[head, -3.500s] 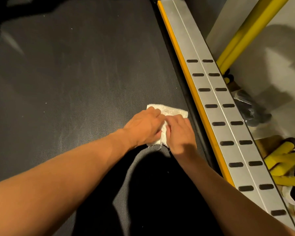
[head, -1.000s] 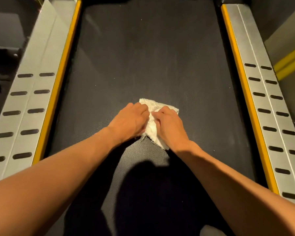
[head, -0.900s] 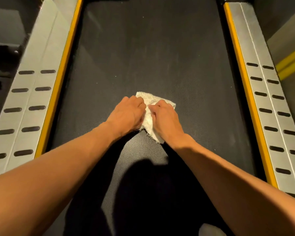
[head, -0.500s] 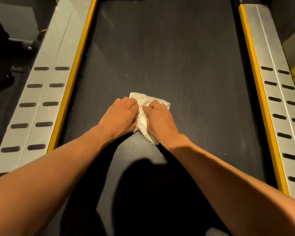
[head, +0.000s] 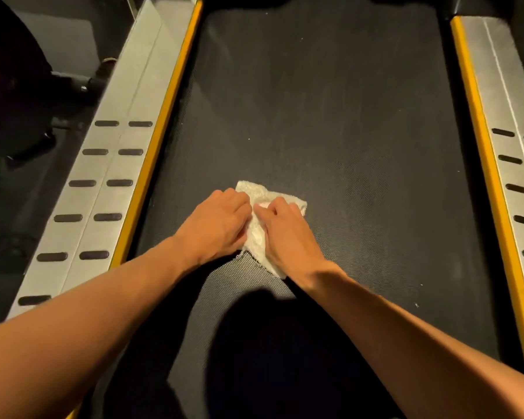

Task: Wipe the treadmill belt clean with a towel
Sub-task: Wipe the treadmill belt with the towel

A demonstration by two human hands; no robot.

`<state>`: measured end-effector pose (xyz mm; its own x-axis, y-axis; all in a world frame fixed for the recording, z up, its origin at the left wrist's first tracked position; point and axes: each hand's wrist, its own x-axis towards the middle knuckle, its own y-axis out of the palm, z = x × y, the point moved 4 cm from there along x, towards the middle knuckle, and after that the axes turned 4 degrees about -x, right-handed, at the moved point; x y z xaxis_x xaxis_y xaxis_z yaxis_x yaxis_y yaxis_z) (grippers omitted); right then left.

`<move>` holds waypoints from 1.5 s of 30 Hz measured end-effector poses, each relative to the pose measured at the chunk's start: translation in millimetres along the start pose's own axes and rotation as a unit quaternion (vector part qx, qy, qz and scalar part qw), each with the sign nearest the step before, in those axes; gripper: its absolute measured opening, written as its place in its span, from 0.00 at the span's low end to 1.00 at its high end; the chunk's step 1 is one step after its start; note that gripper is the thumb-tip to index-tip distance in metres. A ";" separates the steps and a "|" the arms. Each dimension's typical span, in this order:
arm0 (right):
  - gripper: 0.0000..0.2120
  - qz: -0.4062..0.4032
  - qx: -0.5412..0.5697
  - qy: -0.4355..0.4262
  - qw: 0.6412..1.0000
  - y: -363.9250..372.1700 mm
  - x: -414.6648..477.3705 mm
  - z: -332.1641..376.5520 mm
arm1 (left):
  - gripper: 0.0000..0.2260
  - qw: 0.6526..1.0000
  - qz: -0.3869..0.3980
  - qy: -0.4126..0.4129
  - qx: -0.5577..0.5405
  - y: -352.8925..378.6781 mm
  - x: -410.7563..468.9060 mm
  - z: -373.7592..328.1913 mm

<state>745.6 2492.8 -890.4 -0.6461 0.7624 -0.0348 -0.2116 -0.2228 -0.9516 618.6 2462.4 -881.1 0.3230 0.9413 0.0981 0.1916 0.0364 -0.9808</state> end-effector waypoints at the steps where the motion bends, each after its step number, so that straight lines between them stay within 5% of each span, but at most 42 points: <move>1: 0.23 0.004 -0.003 -0.004 1.000 2.5 -4.4 1.4 | 0.13 1.000 0.002 0.005 0.000 0.6 -3.3 -0.7; 7: 0.19 0.016 0.009 -0.003 1.000 -6.0 30.8 5.6 | 0.18 0.998 0.010 -0.058 0.037 -5.6 10.5 20.6; 13: 0.18 -0.016 0.021 -0.028 0.999 5.8 6.8 16.8 | 0.15 0.997 0.051 0.006 0.050 -9.1 -12.3 15.8; 33: 0.15 0.015 0.078 -0.040 0.996 10.7 24.4 35.5 | 0.20 0.997 0.034 -0.059 0.044 -24.8 -30.9 35.7; 45: 0.22 0.009 0.113 -0.079 0.990 17.3 22.9 45.6 | 0.05 0.990 0.001 -0.140 -0.029 -26.5 -37.2 39.3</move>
<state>693.7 2478.7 -893.8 -0.7541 0.6566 0.0137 -0.3457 -0.3792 -0.8583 565.1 2439.7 -865.5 0.0548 0.9978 0.0383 0.2478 0.0235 -0.9685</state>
